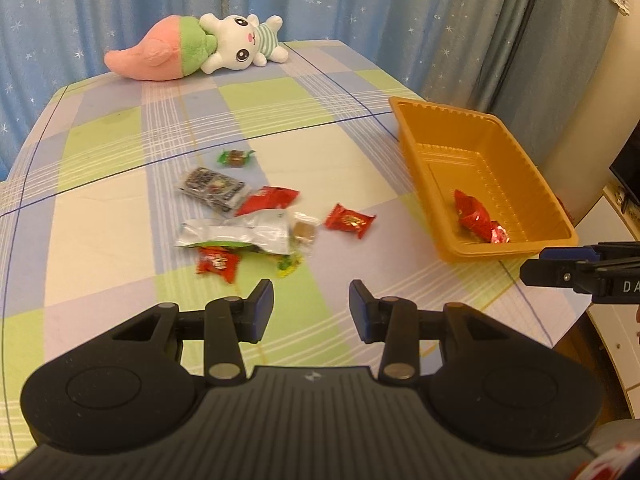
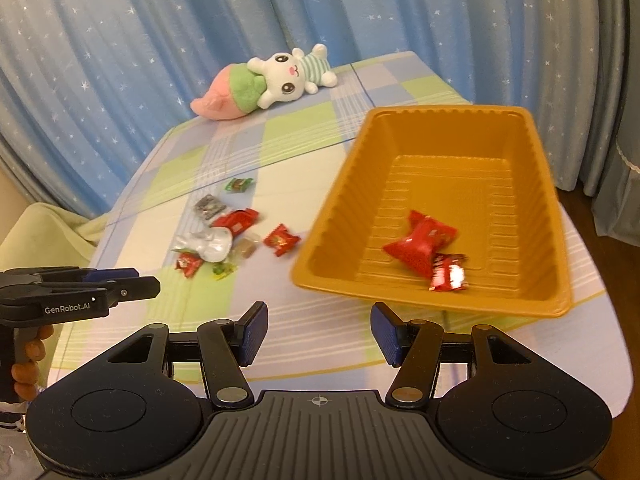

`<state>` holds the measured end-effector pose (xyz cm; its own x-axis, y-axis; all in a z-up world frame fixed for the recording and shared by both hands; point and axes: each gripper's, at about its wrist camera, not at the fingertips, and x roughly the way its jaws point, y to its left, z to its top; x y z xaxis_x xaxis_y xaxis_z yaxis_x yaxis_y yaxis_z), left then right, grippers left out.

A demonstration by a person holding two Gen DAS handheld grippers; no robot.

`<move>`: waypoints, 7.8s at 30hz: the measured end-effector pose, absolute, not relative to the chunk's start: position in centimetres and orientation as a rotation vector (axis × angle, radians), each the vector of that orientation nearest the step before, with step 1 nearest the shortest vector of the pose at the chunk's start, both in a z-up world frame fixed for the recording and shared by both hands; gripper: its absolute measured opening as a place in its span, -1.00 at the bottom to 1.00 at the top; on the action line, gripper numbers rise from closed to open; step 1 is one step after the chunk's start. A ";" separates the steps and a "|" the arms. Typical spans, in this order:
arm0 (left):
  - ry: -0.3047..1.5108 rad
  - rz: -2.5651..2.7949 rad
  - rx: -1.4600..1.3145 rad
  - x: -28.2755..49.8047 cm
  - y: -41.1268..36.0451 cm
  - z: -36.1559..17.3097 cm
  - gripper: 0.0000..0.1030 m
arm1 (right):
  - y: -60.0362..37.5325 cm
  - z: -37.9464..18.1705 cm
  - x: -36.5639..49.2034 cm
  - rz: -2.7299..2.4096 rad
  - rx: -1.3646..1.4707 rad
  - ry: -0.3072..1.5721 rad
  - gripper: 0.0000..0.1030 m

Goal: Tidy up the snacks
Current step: 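Move both open tools back toward the scattered candies, then grasp a red candy with the left tool while the right tool grasps a clear candy, then carry both held candies over the orange tray, then open the left tool and the right tool to release candies into the tray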

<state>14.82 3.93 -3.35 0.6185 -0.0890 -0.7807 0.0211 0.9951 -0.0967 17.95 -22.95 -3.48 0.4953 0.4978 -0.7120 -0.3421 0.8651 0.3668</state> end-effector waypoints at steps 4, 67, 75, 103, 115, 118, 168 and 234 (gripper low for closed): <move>0.907 -0.073 -0.074 14.4 6.0 -3.4 -0.27 | -20.8 -3.5 17.4 0.506 0.192 0.927 0.11; 0.957 -0.136 -0.009 21.7 12.8 -11.5 -0.57 | -8.0 -8.2 21.5 0.457 0.200 0.953 0.11; 0.945 -0.074 -0.059 20.1 15.8 -10.3 -0.57 | -6.6 -8.4 23.3 0.439 0.159 0.928 -0.28; 0.913 0.041 -0.118 20.5 20.2 -9.1 -0.57 | -2.3 -12.2 28.6 0.374 0.033 0.976 -0.55; 0.907 0.043 -0.118 20.3 19.9 -8.8 -0.57 | -0.9 -13.0 27.3 0.423 -0.171 0.918 -0.59; 0.905 0.042 -0.117 20.0 19.7 -8.6 -0.57 | -1.2 -12.9 26.8 0.427 -0.172 0.918 -0.60; 0.779 -0.358 0.015 21.8 -8.4 -2.7 -0.57 | -29.5 -3.5 21.1 0.237 0.178 0.825 -0.60; 0.863 -0.222 -0.031 23.8 -12.0 -3.3 0.05 | -33.2 -4.3 25.1 0.464 0.184 0.893 0.43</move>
<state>23.83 -12.01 -3.32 0.6283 -0.2064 -0.7501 0.1810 0.9765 -0.1171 25.14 -33.20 -4.26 0.5359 0.4624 -0.7064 -0.3122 0.8859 0.3431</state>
